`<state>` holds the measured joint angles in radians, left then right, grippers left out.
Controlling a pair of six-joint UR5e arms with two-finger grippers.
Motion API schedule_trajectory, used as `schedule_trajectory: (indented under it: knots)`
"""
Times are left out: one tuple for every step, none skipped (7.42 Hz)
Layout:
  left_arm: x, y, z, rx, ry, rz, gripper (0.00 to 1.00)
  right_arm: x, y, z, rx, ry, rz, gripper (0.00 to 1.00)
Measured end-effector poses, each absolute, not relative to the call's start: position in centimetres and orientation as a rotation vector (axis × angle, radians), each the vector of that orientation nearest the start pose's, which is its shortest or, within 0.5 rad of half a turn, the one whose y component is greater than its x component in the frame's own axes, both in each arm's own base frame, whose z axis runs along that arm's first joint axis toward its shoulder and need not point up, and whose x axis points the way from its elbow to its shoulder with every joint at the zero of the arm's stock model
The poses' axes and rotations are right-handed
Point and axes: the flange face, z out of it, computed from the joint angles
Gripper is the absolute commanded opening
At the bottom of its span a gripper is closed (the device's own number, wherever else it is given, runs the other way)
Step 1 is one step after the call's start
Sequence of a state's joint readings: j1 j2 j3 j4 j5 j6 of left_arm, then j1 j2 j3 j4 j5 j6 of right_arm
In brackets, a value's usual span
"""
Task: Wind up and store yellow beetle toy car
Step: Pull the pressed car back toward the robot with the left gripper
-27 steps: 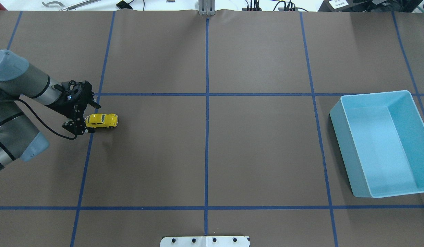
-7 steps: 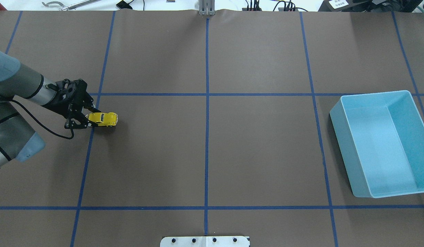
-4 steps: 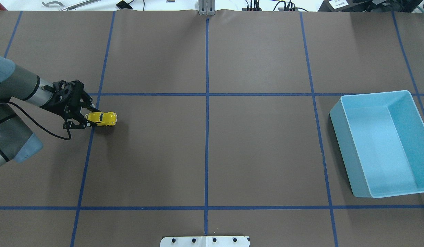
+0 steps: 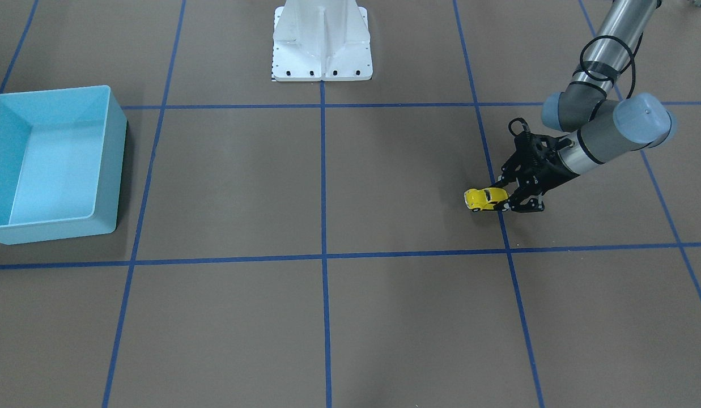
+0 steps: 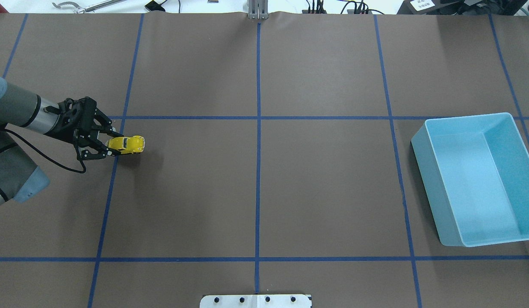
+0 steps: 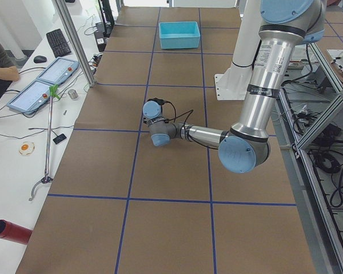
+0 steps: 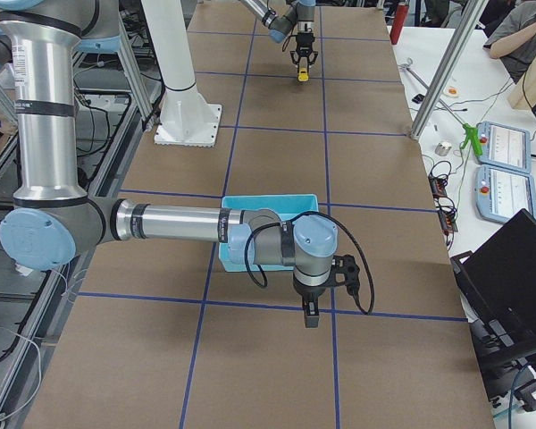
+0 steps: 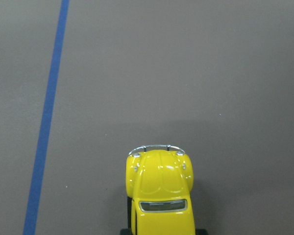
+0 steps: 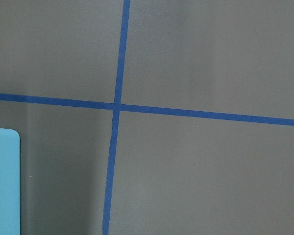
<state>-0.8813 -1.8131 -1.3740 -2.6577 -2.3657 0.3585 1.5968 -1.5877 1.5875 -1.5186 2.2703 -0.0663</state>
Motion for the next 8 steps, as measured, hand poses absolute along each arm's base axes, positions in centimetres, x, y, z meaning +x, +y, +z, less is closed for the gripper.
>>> schedule_trajectory:
  knots:
    - [33.4,-50.1,50.3,1.021,0.952,1.335,0.0,8.2,-48.7,65.8,0.082,-0.696,-0.057,1.0]
    - [33.5,-50.2,50.7,1.026,0.955,1.337,0.0,8.2,-48.7,65.8,0.082,-0.696,-0.057,1.0]
    - [33.6,-50.2,50.9,1.032,0.957,1.339,0.0,8.2,-48.7,65.8,0.082,-0.696,-0.057,1.0]
    - [33.6,-50.2,50.9,1.034,0.96,1.341,0.0,8.2,-48.7,65.9,0.081,-0.696,-0.056,1.0]
    - [33.7,-50.1,51.0,1.035,0.964,1.343,0.0,8.2,-48.7,65.9,0.081,-0.696,-0.056,1.0]
    - [33.7,-50.0,51.1,1.037,0.968,1.346,0.0,8.2,-48.7,65.9,0.081,-0.696,-0.057,1.0]
    - [33.6,-49.9,51.4,1.035,0.974,1.349,0.0,8.2,-48.7,65.9,0.081,-0.696,-0.056,1.0]
    - [33.6,-49.8,51.7,1.027,0.984,1.353,0.0,8.2,-48.7,65.9,0.081,-0.696,-0.056,1.0]
